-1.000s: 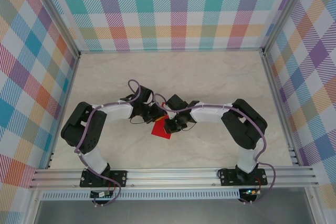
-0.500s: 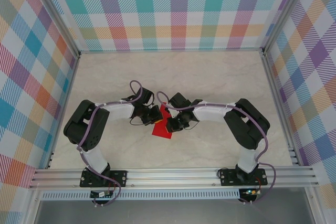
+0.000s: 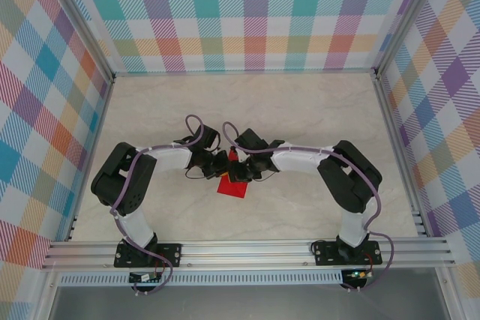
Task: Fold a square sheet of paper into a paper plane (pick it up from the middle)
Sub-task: Fold the triangle a second time at the center of the table.
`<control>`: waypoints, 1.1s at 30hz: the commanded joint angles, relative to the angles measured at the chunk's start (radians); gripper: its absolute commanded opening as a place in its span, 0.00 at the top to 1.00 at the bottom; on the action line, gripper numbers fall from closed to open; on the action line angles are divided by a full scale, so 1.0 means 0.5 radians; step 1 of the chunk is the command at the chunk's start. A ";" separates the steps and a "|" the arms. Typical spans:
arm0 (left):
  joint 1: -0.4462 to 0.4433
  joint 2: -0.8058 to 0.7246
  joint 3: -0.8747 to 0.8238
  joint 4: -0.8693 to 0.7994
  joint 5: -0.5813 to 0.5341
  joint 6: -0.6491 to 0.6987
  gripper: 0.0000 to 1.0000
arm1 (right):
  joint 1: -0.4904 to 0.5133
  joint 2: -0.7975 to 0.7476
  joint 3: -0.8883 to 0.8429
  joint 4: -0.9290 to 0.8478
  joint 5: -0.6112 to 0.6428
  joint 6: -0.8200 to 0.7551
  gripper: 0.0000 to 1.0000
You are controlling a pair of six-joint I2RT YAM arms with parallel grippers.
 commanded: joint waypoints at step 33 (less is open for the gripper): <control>0.021 0.119 0.015 -0.117 -0.134 -0.003 0.91 | 0.049 -0.196 -0.403 -0.261 -0.076 -0.100 0.96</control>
